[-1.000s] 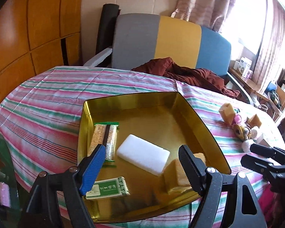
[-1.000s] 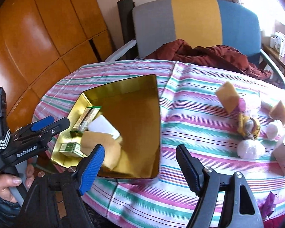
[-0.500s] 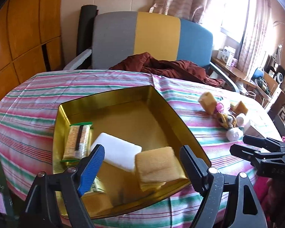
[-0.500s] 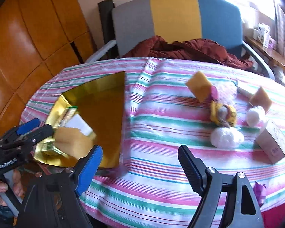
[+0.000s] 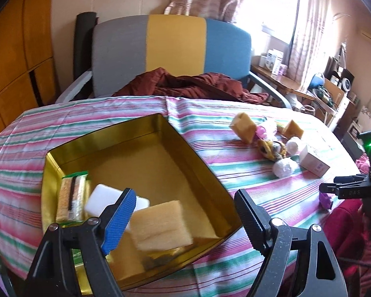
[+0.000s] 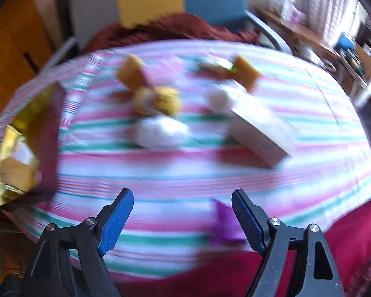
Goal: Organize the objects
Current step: 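Grasp the purple wrapped candy with the right gripper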
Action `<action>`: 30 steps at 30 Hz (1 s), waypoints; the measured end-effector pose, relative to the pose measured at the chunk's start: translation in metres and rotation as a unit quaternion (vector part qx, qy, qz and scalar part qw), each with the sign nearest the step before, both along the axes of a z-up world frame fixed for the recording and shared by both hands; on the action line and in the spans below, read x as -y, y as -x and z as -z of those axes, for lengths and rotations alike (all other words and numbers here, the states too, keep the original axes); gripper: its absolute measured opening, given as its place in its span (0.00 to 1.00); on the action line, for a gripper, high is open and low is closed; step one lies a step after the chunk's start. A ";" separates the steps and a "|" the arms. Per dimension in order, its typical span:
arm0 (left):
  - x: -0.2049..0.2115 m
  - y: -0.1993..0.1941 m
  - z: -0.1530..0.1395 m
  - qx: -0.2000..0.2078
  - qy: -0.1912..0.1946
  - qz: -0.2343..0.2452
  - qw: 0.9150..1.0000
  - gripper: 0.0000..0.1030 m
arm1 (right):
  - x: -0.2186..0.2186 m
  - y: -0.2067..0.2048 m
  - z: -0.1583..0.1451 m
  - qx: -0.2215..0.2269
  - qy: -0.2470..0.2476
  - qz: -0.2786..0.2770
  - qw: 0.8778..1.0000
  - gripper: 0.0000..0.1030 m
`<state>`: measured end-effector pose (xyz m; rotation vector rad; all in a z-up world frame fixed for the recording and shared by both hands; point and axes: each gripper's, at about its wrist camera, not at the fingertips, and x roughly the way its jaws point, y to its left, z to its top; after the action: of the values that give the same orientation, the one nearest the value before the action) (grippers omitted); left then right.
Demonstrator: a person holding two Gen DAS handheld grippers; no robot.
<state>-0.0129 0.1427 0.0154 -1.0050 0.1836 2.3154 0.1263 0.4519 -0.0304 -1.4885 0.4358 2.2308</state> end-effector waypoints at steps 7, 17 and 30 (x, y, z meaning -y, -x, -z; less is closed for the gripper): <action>-0.036 -0.007 -0.002 -0.005 0.006 0.049 0.999 0.81 | -0.041 -0.027 0.023 0.048 0.059 0.040 0.996 0.81; -0.065 -0.015 0.004 0.007 0.013 0.091 0.996 0.81 | 0.002 -0.014 0.024 0.168 -0.034 -0.197 0.965 0.80; -0.101 -0.023 0.010 0.023 0.024 0.134 0.990 0.81 | -0.005 0.004 0.055 0.241 -0.090 -0.270 0.928 0.37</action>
<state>0.0102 0.2438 0.0057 -0.9921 0.3365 2.0513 0.1221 0.4564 -0.0859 -2.1547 -0.3672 2.0717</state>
